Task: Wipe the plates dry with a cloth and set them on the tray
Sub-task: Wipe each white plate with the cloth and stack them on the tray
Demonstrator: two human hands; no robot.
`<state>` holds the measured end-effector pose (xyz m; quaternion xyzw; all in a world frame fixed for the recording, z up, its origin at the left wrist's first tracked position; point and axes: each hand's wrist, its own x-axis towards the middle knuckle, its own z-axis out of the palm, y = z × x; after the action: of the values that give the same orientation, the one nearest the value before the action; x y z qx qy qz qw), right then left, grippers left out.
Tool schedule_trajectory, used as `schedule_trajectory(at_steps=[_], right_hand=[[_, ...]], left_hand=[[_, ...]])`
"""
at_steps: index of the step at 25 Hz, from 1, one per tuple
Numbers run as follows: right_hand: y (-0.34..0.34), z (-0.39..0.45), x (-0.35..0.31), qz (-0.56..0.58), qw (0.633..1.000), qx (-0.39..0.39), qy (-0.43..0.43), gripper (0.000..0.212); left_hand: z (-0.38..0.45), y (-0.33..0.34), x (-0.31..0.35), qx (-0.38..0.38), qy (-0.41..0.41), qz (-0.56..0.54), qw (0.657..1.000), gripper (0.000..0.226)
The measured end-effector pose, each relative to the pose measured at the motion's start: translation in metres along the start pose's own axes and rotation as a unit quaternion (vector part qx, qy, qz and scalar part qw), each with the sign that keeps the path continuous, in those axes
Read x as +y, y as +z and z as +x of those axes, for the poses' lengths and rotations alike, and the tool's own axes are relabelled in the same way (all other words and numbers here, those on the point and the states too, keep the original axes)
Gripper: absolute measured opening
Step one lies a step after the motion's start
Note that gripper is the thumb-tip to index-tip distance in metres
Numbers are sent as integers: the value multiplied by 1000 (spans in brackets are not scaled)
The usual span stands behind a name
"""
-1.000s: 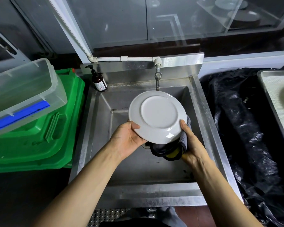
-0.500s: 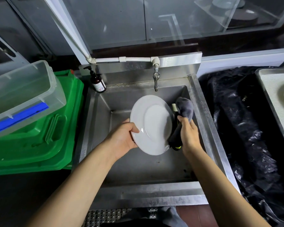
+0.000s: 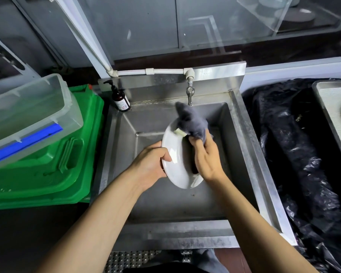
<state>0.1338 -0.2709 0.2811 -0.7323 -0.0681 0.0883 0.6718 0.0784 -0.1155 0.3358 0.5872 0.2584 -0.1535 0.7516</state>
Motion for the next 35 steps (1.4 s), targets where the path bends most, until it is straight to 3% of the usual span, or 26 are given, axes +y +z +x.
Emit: schedule_trajectory(at_steps=[2, 3, 7, 9, 11, 15, 19, 22, 25, 28, 30, 32, 35], right_hand=[[-2, 5, 4, 32, 996, 48, 68, 45], [2, 3, 1, 20, 997, 48, 53, 42], [25, -10, -1, -39, 987, -69, -141, 52], [23, -5, -1, -18, 997, -34, -67, 51], [18, -3, -7, 29, 999, 30, 34, 35], [28, -11, -15, 59, 998, 13, 36, 16], [35, -24, -18, 92, 995, 0, 26, 26], [36, -35, -14, 96, 995, 19, 28, 23], [41, -51, 1, 119, 991, 22, 61, 30], [42, -63, 13, 41, 997, 36, -53, 46], [41, -67, 20, -16, 990, 31, -139, 51], [39, -70, 28, -53, 983, 28, -172, 64], [35, -75, 40, -30, 992, 71, -96, 59]], left_hand=[[-2, -2, 0, -5, -6, 21, 1000, 41], [-1, -2, 0, -4, -9, 24, 1000, 40], [5, 3, 0, 35, -10, -2, 999, 34], [5, 3, -1, 30, -10, -20, 999, 41], [2, 4, 2, 22, -9, -32, 999, 46], [4, 12, 10, 55, -11, -41, 998, 45], [10, 19, 20, 91, -17, -102, 990, 36], [12, 25, 27, 88, -32, -174, 980, 13], [20, 19, 23, 115, -22, -169, 979, 40], [21, 16, 23, 102, -15, -173, 980, 67], [24, 13, 24, 119, -24, -185, 975, 59], [26, 8, 26, 137, -16, -210, 968, 41], [24, -2, 30, 108, -4, -214, 971, 43]])
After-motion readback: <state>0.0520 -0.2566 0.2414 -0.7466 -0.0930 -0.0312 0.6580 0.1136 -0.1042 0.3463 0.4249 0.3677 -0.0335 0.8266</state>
